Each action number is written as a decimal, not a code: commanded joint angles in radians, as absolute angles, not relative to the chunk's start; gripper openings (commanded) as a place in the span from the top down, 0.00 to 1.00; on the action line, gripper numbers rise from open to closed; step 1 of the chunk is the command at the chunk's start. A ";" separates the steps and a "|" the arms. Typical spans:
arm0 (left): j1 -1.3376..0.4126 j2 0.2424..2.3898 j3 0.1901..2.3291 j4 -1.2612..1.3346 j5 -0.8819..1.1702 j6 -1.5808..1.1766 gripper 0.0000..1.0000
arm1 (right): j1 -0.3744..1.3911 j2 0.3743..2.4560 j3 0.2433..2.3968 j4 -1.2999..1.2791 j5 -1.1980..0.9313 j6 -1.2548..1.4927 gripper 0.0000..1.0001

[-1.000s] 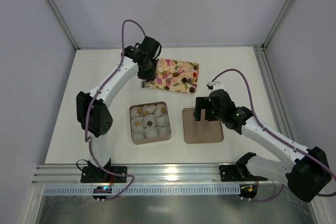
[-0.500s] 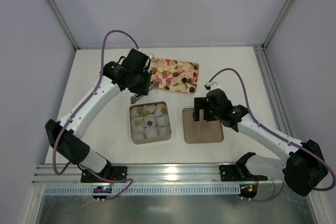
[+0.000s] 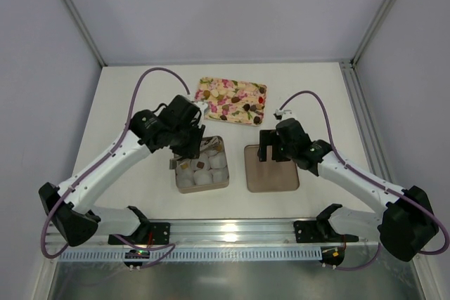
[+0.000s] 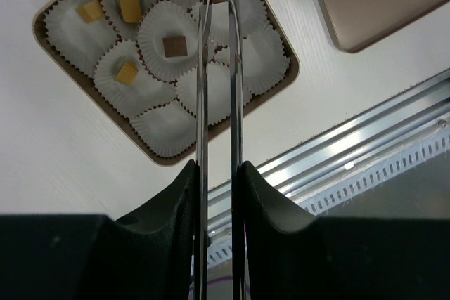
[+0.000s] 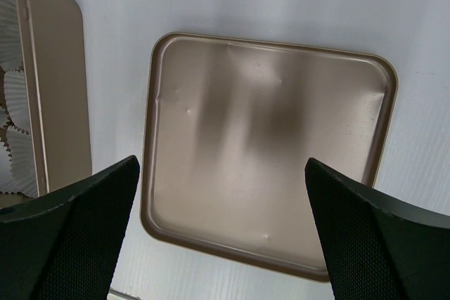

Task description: Pack the chocolate

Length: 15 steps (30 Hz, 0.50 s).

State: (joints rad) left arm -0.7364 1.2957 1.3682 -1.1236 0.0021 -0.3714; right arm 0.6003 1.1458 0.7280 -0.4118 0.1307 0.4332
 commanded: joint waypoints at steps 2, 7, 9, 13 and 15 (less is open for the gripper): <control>-0.773 1.244 1.309 -1.109 0.017 -0.420 0.75 | 0.598 1.149 0.749 -0.379 0.132 0.449 0.00; -0.805 1.256 1.270 -1.085 0.015 -0.455 0.74 | 0.598 1.149 0.747 -0.379 0.133 0.445 0.00; -0.813 1.262 1.264 -1.074 0.017 -0.462 0.75 | 0.598 1.147 0.746 -0.377 0.135 0.443 0.00; -0.830 1.287 1.264 -1.055 0.014 -0.469 0.74 | 0.598 1.149 0.741 -0.377 0.138 0.442 0.00; -0.836 1.304 1.264 -1.049 0.009 -0.472 0.74 | 0.597 1.147 0.741 -0.376 0.138 0.440 0.00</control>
State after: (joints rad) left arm -0.8257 1.2888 1.2594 -1.0985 0.0051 -0.4500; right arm 0.5999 1.1458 0.7280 -0.4118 0.1310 0.4427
